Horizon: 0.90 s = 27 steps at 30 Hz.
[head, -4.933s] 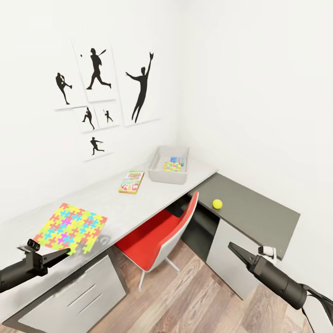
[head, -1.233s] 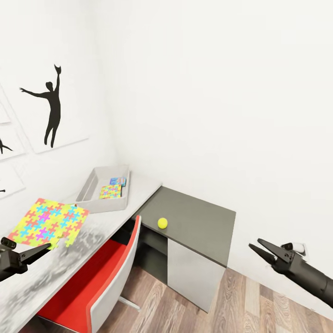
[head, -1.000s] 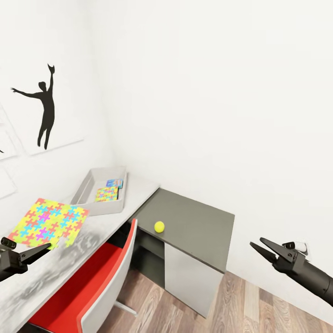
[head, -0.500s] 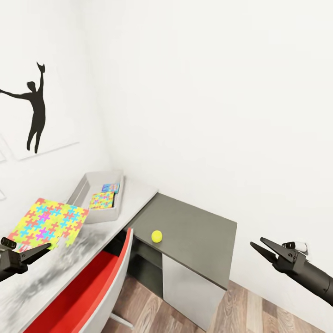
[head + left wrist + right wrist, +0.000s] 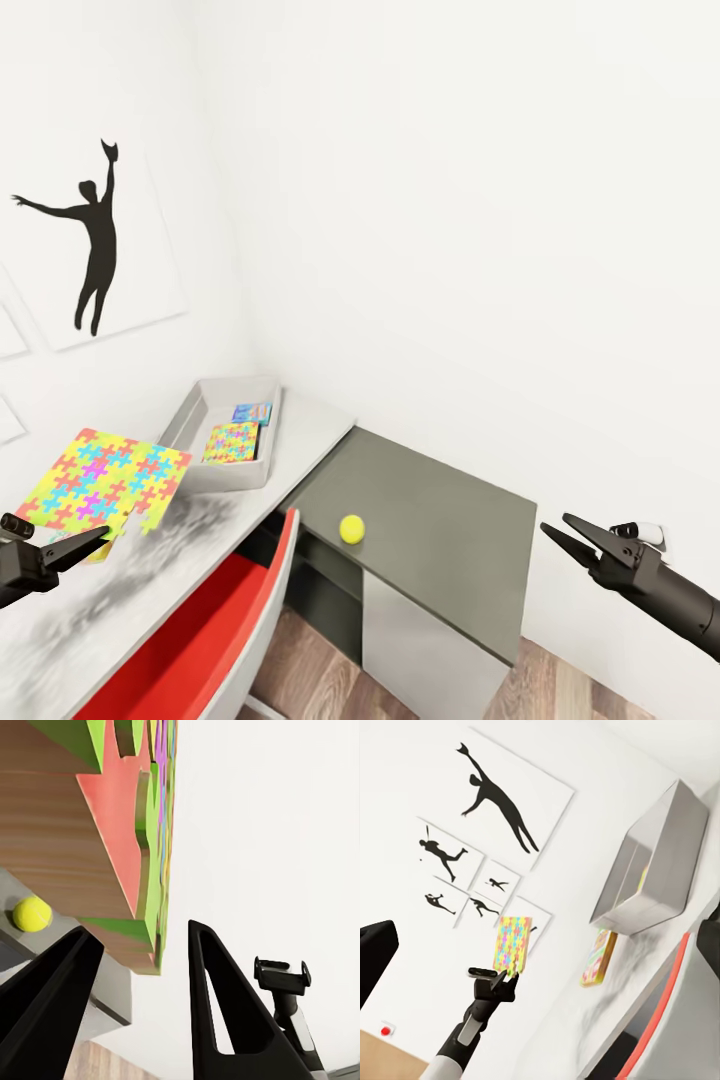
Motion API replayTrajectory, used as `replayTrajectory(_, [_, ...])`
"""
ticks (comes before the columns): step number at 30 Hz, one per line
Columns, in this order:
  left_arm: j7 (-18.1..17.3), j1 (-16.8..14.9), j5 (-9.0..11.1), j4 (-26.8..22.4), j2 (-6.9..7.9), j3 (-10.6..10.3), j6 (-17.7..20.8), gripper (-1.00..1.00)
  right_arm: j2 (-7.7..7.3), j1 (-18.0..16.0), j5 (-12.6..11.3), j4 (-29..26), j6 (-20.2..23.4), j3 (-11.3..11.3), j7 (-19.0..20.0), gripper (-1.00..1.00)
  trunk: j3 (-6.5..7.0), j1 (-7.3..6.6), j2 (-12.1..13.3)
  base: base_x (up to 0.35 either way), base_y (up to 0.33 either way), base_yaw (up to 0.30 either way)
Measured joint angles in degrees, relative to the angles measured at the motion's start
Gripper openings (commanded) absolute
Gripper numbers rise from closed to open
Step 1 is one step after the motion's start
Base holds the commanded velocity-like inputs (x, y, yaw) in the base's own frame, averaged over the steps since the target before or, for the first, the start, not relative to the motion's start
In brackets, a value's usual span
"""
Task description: Put all the toys in the child's room - the three board games (two on the bed and one on the table), the two jigsaw puzzles on the table, and the tennis ball on the table - inside the toy box on the table in the child's room.
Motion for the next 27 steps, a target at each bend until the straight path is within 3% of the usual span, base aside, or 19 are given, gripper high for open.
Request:
replayTrajectory(11, [0.0, 0.0, 0.0, 0.0, -0.06, 0.0, 0.0, -1.00, 0.00, 0.0, 0.0, 0.0, 0.0, -0.1, 0.0, 1.00, 0.04, 0.01, 0.0, 0.102, 0.021, 0.007])
replayTrajectory(27, [0.0, 0.0, 0.7, 0.0, 0.00, 0.0, 0.0, -1.00, 0.00, 0.0, 0.0, 0.0, 0.0, -0.1, 0.0, 1.00, 0.04, 0.02, 0.0, 0.008, 0.063, 0.000])
